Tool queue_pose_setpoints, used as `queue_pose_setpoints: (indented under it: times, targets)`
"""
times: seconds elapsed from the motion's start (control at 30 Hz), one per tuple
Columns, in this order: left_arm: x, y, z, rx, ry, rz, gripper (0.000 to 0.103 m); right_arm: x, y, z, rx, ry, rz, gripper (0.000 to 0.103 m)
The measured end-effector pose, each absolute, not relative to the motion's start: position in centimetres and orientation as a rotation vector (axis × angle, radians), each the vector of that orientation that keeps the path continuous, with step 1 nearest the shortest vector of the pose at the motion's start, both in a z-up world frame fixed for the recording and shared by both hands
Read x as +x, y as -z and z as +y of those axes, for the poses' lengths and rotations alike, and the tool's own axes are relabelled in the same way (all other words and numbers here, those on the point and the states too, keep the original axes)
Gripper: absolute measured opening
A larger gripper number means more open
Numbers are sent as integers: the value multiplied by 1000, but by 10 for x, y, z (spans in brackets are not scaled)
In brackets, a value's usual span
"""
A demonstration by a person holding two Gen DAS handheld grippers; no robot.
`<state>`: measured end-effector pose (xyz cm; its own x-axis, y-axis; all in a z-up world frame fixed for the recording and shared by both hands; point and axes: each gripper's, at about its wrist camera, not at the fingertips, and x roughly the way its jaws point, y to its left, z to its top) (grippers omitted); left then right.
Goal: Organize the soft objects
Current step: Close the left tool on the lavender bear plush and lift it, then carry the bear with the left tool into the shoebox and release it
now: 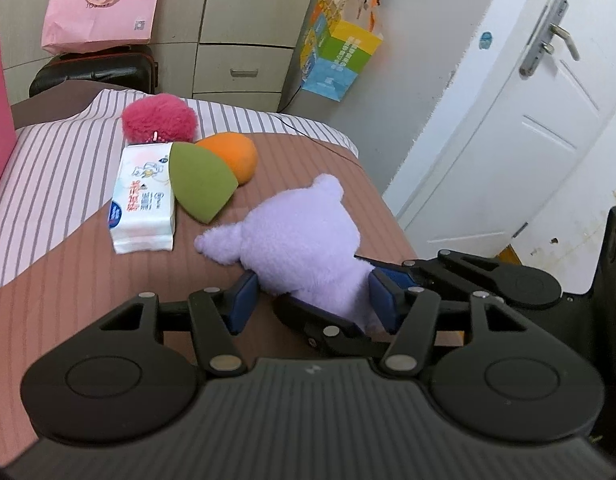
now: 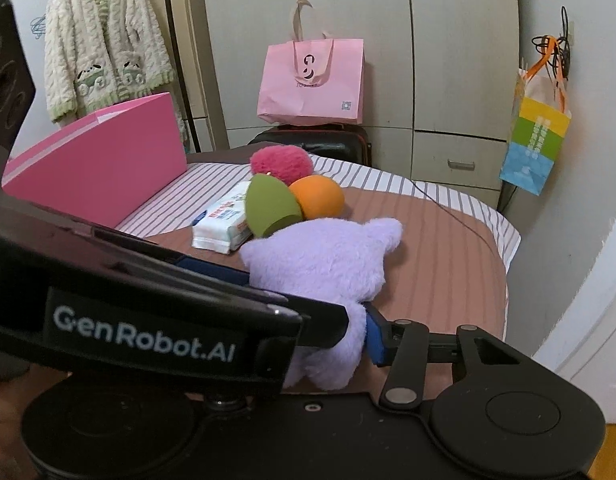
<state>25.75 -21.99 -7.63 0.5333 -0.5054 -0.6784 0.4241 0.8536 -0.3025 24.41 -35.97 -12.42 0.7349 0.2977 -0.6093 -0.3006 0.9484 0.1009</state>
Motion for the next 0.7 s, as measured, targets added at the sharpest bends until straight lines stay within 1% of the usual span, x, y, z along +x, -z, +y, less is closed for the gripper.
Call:
queue_pose_setpoints:
  times: [0.53, 0.7]
  targets:
    - [198, 72, -165, -136, 585, 868, 58, 187, 112, -315, -67, -330, 707, 54]
    - [179, 62, -141, -141, 593, 873, 58, 167, 102, -293, -98, -348, 701, 54]
